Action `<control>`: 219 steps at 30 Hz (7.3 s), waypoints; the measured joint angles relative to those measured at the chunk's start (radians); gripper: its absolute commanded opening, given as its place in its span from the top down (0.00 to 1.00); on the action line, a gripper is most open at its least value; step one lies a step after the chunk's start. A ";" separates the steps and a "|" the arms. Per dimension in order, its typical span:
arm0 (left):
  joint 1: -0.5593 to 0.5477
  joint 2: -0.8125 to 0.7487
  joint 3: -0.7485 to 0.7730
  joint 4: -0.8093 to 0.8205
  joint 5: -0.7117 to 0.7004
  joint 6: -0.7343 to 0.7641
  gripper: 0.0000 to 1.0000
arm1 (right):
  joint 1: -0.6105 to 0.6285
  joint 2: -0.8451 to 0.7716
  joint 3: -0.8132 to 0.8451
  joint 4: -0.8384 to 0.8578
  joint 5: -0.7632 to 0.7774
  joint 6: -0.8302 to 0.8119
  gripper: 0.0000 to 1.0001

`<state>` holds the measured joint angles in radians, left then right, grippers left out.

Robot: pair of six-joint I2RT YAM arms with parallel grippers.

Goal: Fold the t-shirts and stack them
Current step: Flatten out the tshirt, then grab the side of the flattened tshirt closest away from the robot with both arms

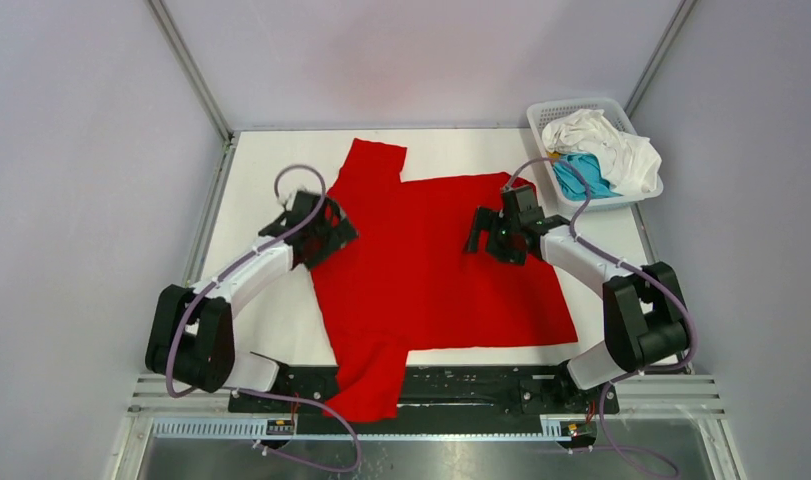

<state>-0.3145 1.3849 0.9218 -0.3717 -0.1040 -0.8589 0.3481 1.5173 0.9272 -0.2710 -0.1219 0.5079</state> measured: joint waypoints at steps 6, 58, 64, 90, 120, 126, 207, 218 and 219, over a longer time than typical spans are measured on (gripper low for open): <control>-0.002 0.095 -0.104 -0.022 0.037 -0.014 0.01 | 0.007 0.037 -0.067 -0.011 -0.004 0.028 0.00; 0.025 -0.148 -0.342 -0.090 -0.059 -0.076 0.84 | 0.162 -0.208 -0.166 -0.063 0.029 -0.040 0.01; 0.014 -0.060 -0.300 -0.072 -0.042 -0.054 1.00 | 0.162 -0.227 -0.175 -0.089 0.066 -0.051 0.01; -0.480 0.477 0.410 -0.381 -0.190 -0.096 0.59 | 0.162 -0.226 -0.179 -0.158 0.169 -0.088 0.00; -0.186 0.256 0.063 -0.093 -0.026 -0.027 0.68 | 0.159 -0.145 -0.186 -0.164 0.262 -0.093 0.00; -0.164 0.314 0.076 -0.080 -0.022 -0.025 0.85 | 0.148 -0.117 -0.186 -0.163 0.264 -0.092 0.01; 0.185 0.533 0.502 -0.204 0.230 0.163 0.01 | 0.019 0.018 0.017 -0.119 0.230 0.015 0.01; -0.094 -0.218 -0.118 -0.334 0.066 0.062 0.01 | -0.125 -0.487 -0.317 -0.169 0.375 0.116 0.00; -0.116 -0.249 -0.155 -0.363 0.056 0.043 0.02 | -0.137 -0.510 -0.343 -0.179 0.389 0.124 0.00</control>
<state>-0.4309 1.1362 0.7666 -0.7345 -0.0479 -0.8158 0.2115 1.0077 0.5842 -0.4496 0.2672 0.6319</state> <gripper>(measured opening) 0.989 0.993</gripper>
